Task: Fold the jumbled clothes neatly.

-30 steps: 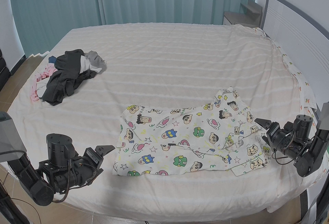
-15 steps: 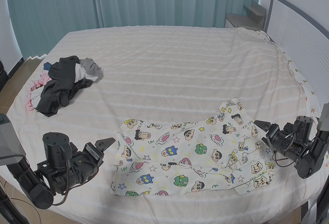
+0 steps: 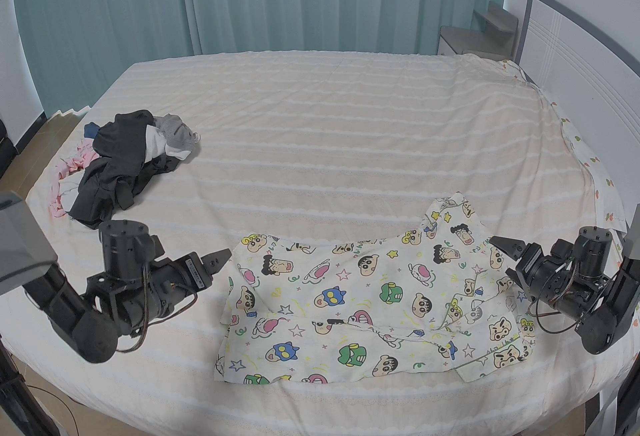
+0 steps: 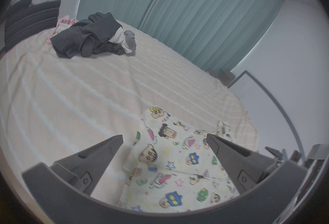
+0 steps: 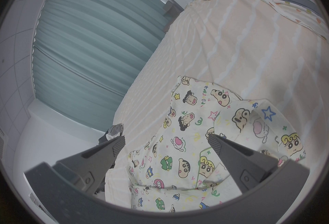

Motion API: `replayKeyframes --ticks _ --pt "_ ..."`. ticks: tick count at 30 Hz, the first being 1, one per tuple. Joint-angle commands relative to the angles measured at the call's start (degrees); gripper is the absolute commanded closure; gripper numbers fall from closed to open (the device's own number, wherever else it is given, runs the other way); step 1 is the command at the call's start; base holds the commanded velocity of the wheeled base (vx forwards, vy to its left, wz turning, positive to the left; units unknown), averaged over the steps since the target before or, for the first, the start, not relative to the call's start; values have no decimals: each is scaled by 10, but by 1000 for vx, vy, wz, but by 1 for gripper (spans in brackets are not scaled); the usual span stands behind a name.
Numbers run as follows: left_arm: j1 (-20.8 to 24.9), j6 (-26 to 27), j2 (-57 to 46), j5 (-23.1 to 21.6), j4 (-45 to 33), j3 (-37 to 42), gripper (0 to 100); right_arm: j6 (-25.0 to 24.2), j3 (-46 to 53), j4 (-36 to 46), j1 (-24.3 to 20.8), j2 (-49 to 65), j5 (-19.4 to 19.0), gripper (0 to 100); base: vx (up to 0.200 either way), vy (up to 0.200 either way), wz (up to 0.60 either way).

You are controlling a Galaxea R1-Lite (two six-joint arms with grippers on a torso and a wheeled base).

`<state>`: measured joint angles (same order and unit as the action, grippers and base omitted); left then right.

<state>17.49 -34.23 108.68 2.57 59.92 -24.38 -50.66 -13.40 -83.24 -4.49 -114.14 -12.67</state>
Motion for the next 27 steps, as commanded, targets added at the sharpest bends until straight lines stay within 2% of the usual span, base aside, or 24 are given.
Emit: replayKeyframes --ticks 1,4,6,11,17,27 --pt "-54 58 97 -27 -125 -147 0 22 29 -1 -32 20 0 0 0 0 0" --pt "-54 58 113 -74 -139 -166 0 27 50 -2 -64 16 1 0 0 0 0" --pt "-54 58 136 -91 -140 -178 0 29 64 -3 -89 11 12 0 0 0 0" --pt "-53 58 193 -92 -141 -226 0 34 86 -22 -135 -8 55 0 0 0 0" --pt "-50 57 241 -93 -140 -274 0 51 89 -47 -144 -35 90 0 0 0 0" --pt "-43 43 285 -92 -138 -334 0 51 98 -47 -160 -30 92 0 0 0 0"
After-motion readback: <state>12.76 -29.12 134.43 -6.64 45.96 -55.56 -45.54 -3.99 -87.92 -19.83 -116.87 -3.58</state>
